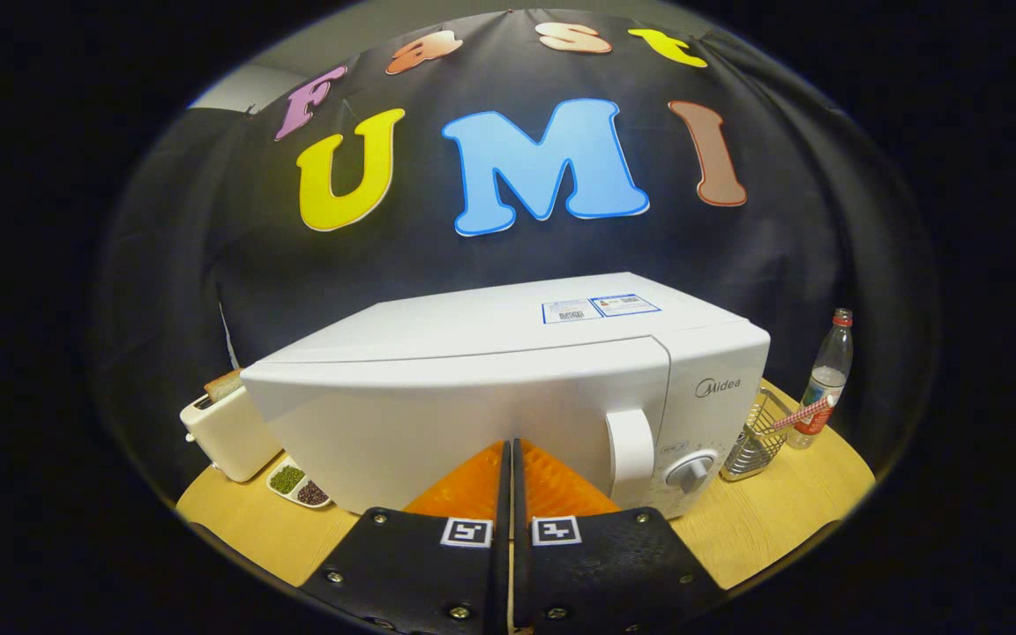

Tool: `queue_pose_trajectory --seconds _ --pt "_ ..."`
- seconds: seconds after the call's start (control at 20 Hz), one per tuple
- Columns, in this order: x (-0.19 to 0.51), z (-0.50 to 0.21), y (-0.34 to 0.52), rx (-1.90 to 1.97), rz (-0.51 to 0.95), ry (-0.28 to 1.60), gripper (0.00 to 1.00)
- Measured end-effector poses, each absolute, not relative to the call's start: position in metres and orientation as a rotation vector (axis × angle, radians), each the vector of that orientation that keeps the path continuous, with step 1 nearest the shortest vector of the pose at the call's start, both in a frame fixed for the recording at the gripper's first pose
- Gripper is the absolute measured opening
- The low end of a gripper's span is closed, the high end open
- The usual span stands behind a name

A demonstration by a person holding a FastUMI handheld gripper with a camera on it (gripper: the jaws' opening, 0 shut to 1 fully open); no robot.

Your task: Open the microwave, put the food inside, and close the microwave door.

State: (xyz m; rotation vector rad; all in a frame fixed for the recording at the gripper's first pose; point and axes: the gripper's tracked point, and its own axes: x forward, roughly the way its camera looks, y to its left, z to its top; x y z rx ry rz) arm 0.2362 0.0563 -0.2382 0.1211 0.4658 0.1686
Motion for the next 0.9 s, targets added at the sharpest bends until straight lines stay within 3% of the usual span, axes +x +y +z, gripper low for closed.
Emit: queue_pose_trajectory --seconds 0.9 --pt "0.084 -0.114 0.060 0.052 0.117 0.277 0.02"
